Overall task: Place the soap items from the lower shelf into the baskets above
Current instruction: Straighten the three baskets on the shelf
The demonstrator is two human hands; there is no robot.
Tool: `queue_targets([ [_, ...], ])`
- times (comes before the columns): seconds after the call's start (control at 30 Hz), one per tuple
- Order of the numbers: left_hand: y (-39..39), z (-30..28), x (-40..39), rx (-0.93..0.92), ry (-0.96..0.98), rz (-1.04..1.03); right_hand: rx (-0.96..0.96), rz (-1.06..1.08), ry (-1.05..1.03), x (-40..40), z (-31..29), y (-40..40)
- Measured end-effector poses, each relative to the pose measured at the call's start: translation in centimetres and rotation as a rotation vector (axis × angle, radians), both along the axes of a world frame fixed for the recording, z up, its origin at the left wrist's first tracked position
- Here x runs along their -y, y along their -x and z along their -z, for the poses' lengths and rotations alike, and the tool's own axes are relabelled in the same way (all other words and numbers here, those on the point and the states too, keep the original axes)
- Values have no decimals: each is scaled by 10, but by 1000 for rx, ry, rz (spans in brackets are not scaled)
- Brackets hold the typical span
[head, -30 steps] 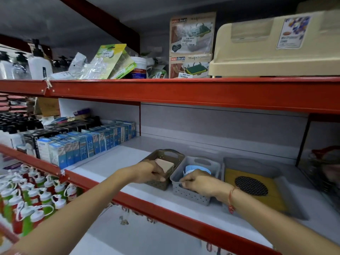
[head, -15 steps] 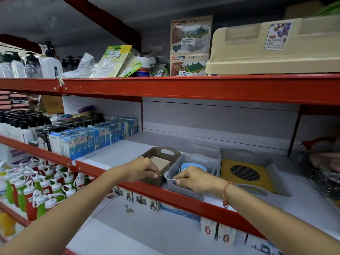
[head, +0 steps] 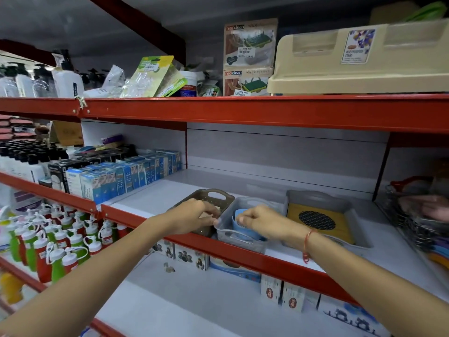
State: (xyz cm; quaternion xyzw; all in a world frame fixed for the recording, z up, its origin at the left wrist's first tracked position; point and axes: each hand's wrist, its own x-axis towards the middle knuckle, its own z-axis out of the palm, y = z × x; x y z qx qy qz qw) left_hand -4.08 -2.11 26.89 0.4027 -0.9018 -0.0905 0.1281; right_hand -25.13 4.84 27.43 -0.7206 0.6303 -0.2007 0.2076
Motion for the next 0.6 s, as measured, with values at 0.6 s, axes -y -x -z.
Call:
queue_targets([
  [0.6,81,2,-24,87,-208,199,-388,162,-181,-48,-25,93],
])
